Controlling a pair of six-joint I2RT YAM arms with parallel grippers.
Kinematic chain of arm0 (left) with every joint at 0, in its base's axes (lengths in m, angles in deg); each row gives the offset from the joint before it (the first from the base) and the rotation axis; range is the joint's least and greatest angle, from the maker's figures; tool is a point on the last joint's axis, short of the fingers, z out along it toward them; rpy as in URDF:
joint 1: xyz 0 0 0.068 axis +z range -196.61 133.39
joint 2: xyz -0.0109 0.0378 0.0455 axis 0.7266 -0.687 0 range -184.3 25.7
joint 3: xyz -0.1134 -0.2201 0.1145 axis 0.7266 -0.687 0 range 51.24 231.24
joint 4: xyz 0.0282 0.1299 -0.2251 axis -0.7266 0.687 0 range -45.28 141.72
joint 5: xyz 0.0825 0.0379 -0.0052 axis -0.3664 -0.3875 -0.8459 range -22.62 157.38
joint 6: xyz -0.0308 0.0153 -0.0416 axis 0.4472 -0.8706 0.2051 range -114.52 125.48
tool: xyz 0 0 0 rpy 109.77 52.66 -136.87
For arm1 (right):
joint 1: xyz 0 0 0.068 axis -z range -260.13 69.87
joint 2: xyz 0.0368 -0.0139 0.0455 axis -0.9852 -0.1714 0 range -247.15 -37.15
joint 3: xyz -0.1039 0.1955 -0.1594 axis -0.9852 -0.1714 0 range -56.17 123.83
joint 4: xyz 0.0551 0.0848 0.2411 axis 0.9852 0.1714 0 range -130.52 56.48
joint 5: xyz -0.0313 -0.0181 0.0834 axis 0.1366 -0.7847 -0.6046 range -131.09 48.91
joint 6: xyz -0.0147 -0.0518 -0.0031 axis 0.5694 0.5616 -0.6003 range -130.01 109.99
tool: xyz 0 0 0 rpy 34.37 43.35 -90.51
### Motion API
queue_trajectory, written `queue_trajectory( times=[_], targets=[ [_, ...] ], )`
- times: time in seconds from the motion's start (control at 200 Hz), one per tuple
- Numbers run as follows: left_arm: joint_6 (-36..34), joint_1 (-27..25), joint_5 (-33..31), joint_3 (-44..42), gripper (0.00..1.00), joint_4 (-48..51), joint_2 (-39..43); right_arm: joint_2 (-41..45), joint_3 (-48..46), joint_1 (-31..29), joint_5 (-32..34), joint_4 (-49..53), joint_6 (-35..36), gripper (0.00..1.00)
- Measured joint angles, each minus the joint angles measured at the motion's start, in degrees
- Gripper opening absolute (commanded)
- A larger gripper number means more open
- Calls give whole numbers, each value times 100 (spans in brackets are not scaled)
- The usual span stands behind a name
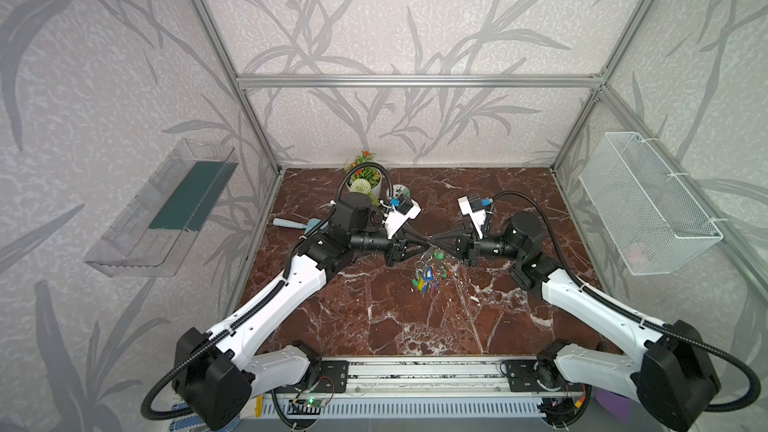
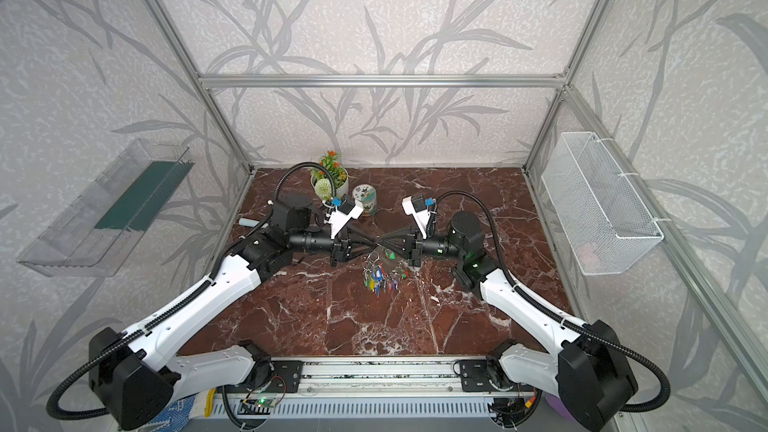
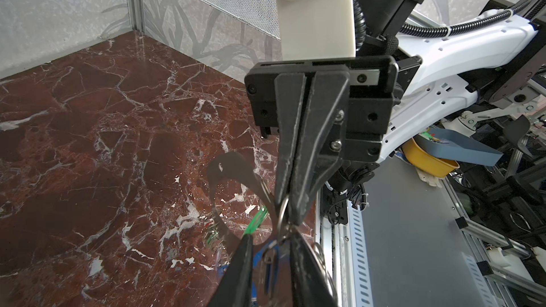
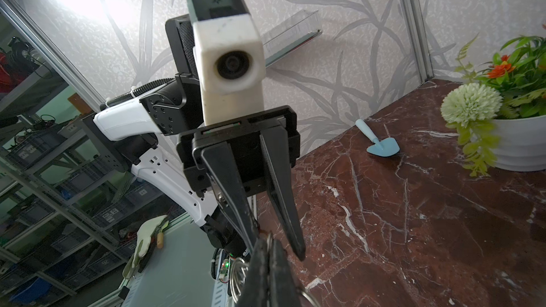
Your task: Put the keys on the keyring
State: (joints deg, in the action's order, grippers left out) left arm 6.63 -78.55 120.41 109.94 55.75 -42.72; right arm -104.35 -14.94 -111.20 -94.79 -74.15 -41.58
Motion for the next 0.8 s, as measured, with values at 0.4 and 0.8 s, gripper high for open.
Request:
queue_trajectory(
  times=[0.4,0.8],
  targets=[
    [162,-63,101,0,10,-260,-92,-26,0,33,4,-83,-13,0],
    [96,-68,42,55,0,-133,-111,-79,0,101,-103,-160,0,0]
  ],
)
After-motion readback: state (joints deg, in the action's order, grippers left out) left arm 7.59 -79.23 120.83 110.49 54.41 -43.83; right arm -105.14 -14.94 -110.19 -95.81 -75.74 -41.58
